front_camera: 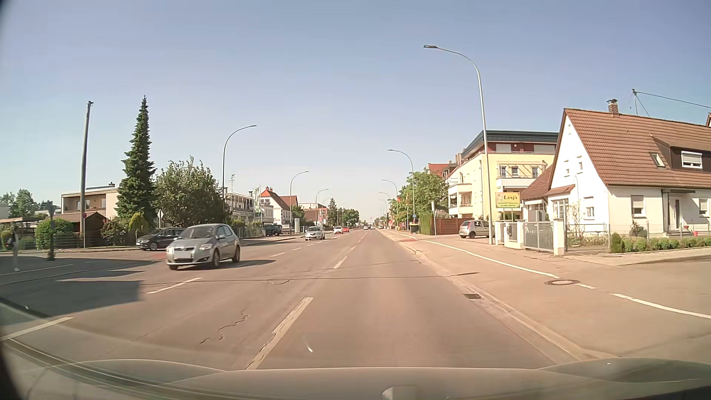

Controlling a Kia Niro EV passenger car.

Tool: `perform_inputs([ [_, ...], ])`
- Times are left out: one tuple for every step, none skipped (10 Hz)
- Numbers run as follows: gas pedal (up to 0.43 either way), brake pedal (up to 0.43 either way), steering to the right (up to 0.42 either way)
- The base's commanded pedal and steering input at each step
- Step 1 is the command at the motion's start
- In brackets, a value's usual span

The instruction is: Follow the waypoints while adhering to traffic rules and regulations

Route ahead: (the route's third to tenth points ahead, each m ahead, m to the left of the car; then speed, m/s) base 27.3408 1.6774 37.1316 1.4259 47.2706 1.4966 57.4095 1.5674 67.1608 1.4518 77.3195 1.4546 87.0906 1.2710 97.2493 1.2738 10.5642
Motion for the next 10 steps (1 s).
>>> perform_inputs([
  [0.177, 0.000, 0.004],
  [0.177, 0.000, 0.005],
  [0.177, 0.000, 0.004],
  [0.177, 0.000, 0.004],
  [0.177, 0.000, 0.004],
  [0.177, 0.000, 0.004],
  [0.177, 0.000, 0.005],
  [0.177, 0.000, 0.004],
  [0.177, 0.000, 0.004],
  [0.177, 0.000, 0.003],
])
